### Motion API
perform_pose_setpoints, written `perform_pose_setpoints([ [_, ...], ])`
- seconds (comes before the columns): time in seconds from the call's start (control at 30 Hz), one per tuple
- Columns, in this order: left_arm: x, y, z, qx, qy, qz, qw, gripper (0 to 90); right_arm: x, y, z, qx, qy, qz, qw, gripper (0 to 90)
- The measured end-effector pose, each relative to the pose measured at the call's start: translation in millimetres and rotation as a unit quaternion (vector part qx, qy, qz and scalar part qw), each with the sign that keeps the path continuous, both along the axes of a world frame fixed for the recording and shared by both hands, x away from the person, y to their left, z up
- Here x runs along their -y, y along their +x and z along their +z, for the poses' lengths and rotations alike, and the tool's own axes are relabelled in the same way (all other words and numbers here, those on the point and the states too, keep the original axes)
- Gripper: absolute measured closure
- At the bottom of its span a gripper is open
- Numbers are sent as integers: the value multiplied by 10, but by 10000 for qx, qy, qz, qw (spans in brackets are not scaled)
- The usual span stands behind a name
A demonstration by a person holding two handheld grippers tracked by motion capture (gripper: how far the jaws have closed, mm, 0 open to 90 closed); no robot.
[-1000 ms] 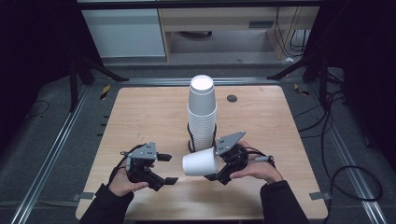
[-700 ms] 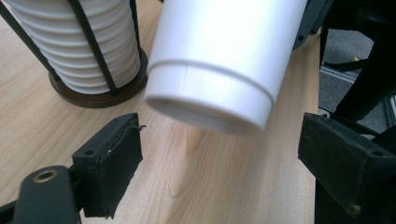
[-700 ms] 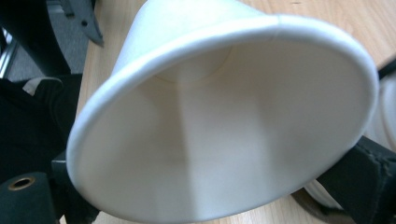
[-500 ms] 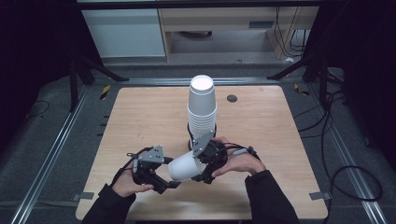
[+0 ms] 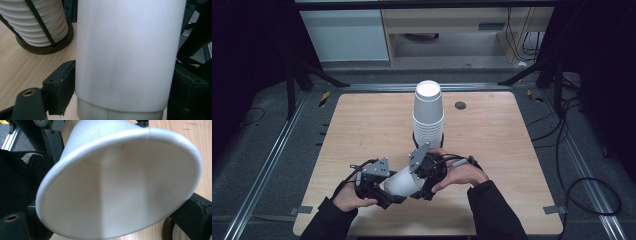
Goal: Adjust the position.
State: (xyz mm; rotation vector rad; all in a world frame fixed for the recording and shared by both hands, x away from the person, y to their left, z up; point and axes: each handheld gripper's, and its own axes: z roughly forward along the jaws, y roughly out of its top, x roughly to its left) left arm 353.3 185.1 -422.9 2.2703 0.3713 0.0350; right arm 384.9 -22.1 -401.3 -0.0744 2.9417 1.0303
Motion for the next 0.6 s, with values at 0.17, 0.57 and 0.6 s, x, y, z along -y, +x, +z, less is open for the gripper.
perform_pose_setpoints([
  [0.17,5,-1,-8,-37,30,-25,10000,216,7,1,-10,-8,-16,-15,10000,80],
  [0.57,-91,40,-1,-14,75,196,9998,219,218,24,78,34,484,-286,9984,59],
  [0.6,-105,49,-3,-27,57,211,9998,219,270,22,106,45,555,-366,9978,59],
])
